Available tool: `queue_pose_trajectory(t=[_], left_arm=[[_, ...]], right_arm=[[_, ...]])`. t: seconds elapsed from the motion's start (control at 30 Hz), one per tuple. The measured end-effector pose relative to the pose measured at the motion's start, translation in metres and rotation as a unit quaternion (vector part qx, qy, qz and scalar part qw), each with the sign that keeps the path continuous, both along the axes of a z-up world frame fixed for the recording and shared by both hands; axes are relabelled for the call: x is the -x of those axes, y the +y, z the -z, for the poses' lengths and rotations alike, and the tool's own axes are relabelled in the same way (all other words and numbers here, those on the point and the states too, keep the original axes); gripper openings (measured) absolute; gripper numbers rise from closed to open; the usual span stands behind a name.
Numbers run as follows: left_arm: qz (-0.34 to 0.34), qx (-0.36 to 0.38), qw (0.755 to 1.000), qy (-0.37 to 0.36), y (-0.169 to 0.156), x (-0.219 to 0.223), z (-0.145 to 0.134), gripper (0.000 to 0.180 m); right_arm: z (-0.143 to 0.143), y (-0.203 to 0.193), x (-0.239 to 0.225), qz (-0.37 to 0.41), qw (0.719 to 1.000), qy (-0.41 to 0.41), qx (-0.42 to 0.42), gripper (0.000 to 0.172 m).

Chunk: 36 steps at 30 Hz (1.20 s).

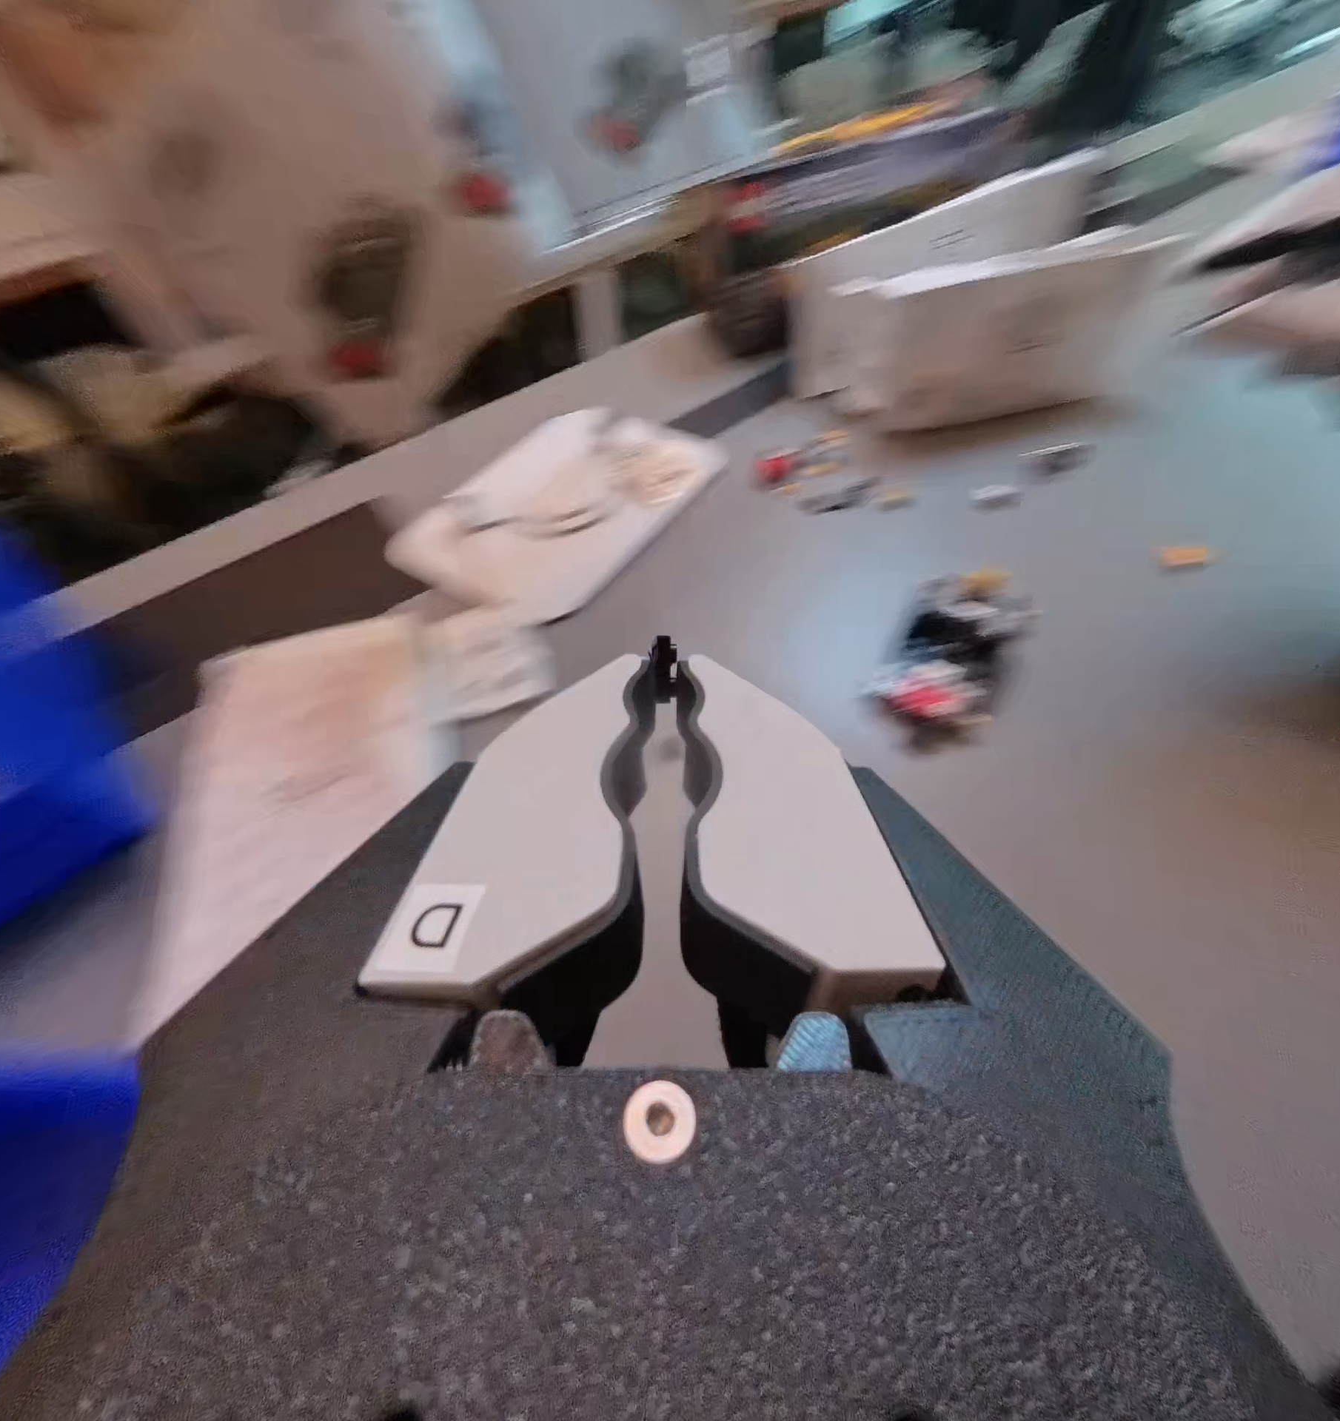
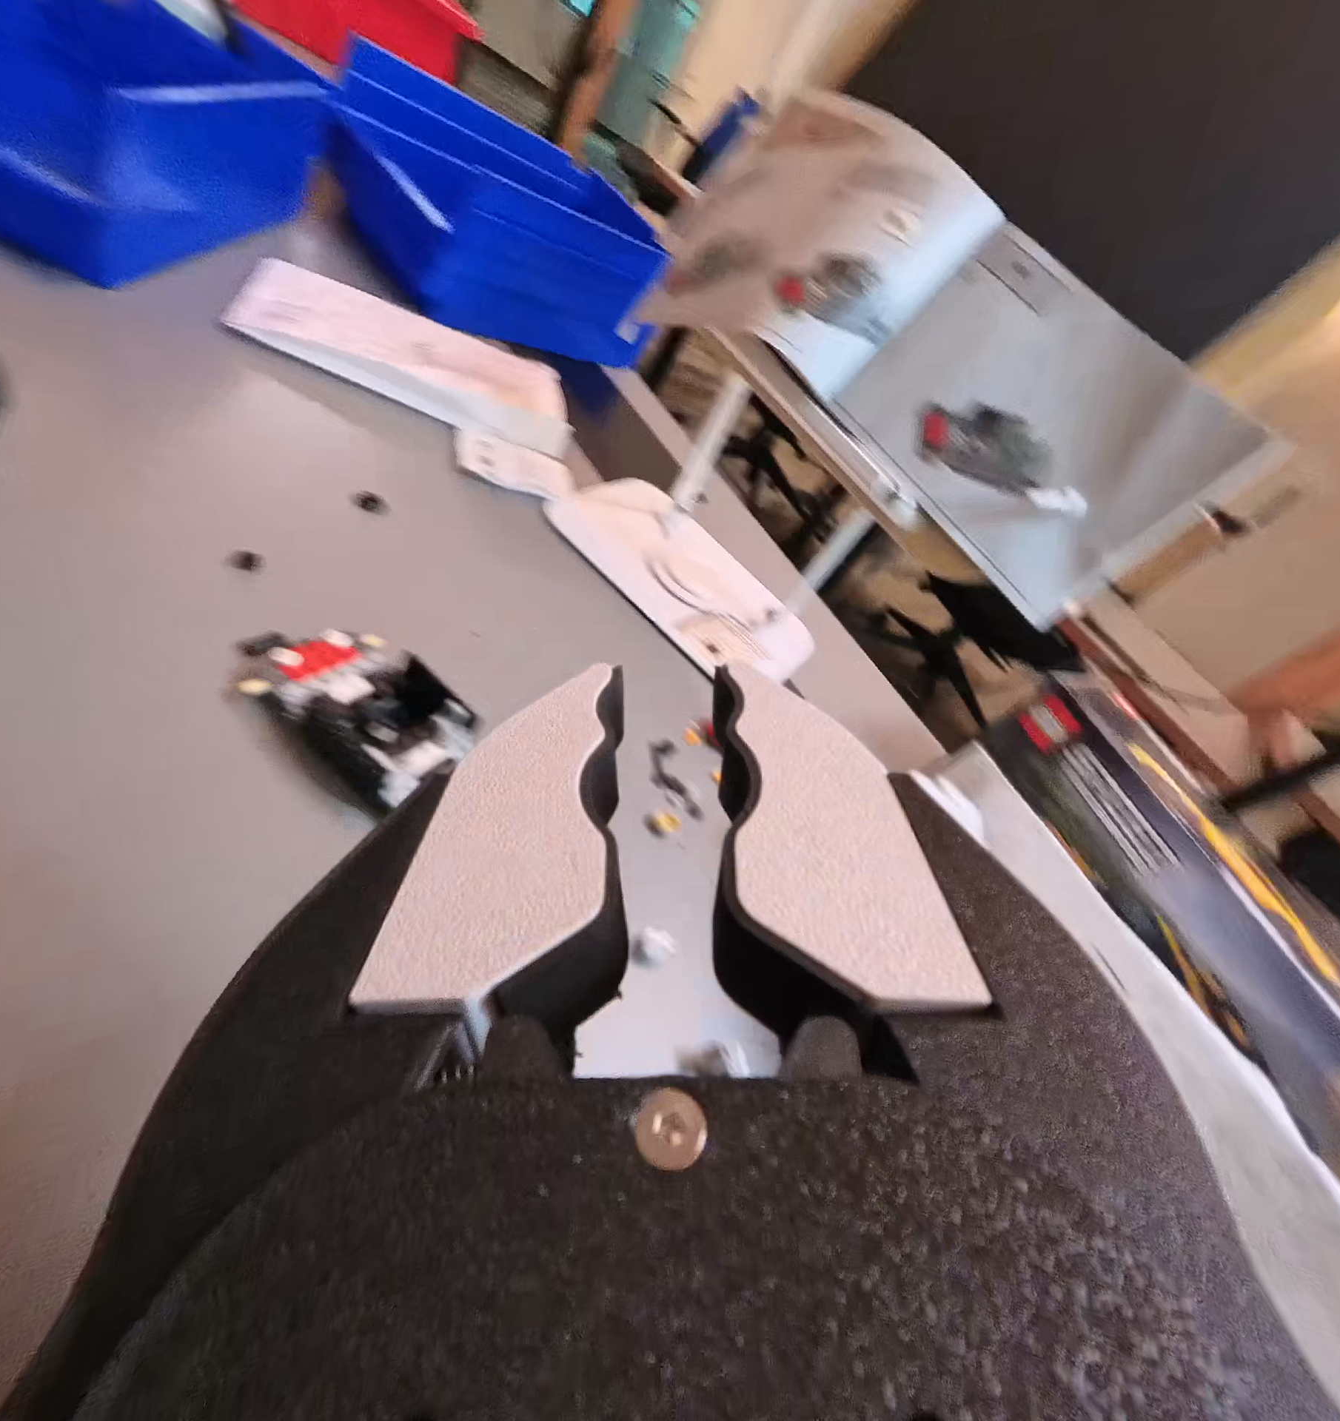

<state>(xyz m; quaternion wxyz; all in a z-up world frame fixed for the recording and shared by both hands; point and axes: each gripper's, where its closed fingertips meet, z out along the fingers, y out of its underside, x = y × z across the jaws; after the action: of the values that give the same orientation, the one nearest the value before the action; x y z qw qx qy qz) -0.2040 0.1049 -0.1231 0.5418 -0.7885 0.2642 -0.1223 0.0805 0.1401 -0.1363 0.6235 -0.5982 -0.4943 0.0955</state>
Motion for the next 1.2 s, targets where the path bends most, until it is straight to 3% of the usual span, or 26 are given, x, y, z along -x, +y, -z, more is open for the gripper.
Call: queue_pose_trajectory(t=[0.07, 0.2, 0.27, 0.37, 0.43, 0.53, 0.7, 0.9, 1.03, 1.2], left_arm=[[-0.114, -0.003, 0.993, 0.043, 0.000, 0.067, 0.002, 0.004], [-0.238, 0.059, 0.968, 0.048, -0.016, 0.156, 0.028, 0.004], [-0.266, 0.108, 0.957, 0.049, -0.022, 0.177, 0.049, 0.007], [-0.301, 0.139, 0.941, 0.066, -0.022, 0.195, 0.070, 0.032], [-0.311, 0.134, 0.938, 0.072, -0.018, 0.197, 0.073, 0.048], [-0.317, 0.114, 0.939, 0.068, -0.012, 0.196, 0.068, 0.059], [-0.281, 0.003, 0.957, 0.065, -0.003, 0.175, 0.030, 0.045], [-0.146, -0.121, 0.982, 0.015, 0.001, 0.097, -0.017, 0.027], [-0.056, -0.121, 0.991, -0.003, 0.007, 0.040, -0.016, 0.026], [0.021, -0.087, 0.996, 0.003, 0.017, -0.013, 0.008, 0.026]], right_arm=[[0.001, 0.023, -0.040, 0.074, 0.997, 0.002, 0.013, 0.022], [0.015, 0.044, -0.099, 0.166, 0.984, -0.004, 0.057, 0.022], [0.028, 0.048, -0.113, 0.183, 0.979, -0.003, 0.093, 0.022], [0.050, 0.052, -0.121, 0.191, 0.971, -0.011, 0.144, 0.024], [0.065, 0.053, -0.122, 0.189, 0.967, -0.030, 0.171, 0.025], [0.088, 0.053, -0.121, 0.184, 0.960, -0.066, 0.202, 0.028], [0.123, 0.056, -0.120, 0.179, 0.948, -0.119, 0.237, 0.028], [0.155, 0.072, -0.125, 0.186, 0.935, -0.176, 0.247, 0.027], [0.157, 0.075, -0.121, 0.178, 0.938, -0.163, 0.251, 0.013], [0.141, 0.051, -0.089, 0.114, 0.952, -0.152, 0.242, 0.008]])
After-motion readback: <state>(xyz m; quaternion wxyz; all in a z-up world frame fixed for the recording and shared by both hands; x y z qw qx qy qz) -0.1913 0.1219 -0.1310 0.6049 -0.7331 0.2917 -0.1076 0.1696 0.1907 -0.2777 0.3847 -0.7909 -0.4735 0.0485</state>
